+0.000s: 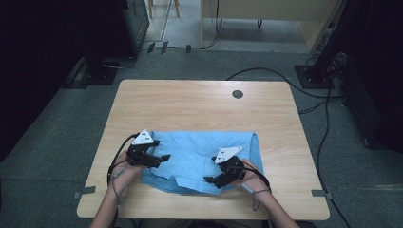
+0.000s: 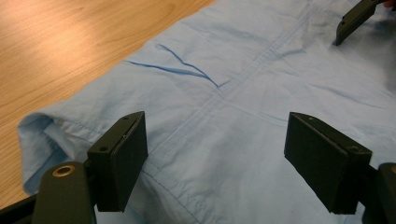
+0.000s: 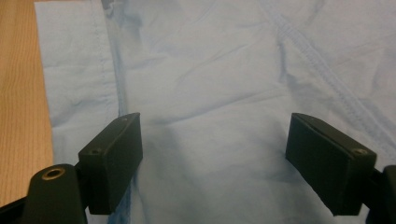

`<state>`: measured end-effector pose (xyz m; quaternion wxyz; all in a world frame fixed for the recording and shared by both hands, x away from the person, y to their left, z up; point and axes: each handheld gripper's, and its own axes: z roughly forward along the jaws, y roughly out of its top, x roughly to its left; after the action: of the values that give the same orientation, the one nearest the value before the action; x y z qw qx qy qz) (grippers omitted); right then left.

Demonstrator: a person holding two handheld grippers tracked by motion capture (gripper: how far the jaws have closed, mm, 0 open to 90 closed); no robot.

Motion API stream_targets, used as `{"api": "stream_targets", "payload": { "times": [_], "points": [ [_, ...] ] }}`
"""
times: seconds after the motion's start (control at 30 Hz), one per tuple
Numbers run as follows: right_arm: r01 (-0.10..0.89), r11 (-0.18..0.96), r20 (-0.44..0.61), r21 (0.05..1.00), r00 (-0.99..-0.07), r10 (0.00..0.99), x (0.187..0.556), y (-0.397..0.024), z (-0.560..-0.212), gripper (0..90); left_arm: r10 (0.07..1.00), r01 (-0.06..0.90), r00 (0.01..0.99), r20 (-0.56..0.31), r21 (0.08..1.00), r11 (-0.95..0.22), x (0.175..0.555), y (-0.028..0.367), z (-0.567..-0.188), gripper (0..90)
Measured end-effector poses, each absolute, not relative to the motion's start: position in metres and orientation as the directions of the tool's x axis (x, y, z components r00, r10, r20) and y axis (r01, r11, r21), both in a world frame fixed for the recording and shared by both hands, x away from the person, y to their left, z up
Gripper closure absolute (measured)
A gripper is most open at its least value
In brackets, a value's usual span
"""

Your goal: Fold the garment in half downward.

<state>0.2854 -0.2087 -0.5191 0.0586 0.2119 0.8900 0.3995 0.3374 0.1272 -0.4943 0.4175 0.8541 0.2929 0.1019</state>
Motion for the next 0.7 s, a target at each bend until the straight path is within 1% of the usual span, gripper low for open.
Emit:
{"api": "stream_targets", "payload": {
  "times": [0.03,0.13,0.7],
  "points": [
    [0.338,0.573,0.066,0.747,-0.895,0.441,0.287,-0.207,-0.516,18.5,0.585,0.415,0.808,-0.07,0.773,-0.48,0.337,0.127,-0.494,21.5],
    [0.341,0.557,0.07,0.757,-0.89,0.451,0.289,-0.2,-0.514,18.6,0.586,0.414,0.807,-0.067,0.772,-0.482,0.338,0.129,-0.493,21.5],
    [0.354,0.538,0.074,0.765,-0.879,0.471,0.288,-0.174,-0.516,18.6,0.613,0.415,0.788,-0.059,0.786,-0.458,0.345,0.143,-0.488,21.5]
  ]
}}
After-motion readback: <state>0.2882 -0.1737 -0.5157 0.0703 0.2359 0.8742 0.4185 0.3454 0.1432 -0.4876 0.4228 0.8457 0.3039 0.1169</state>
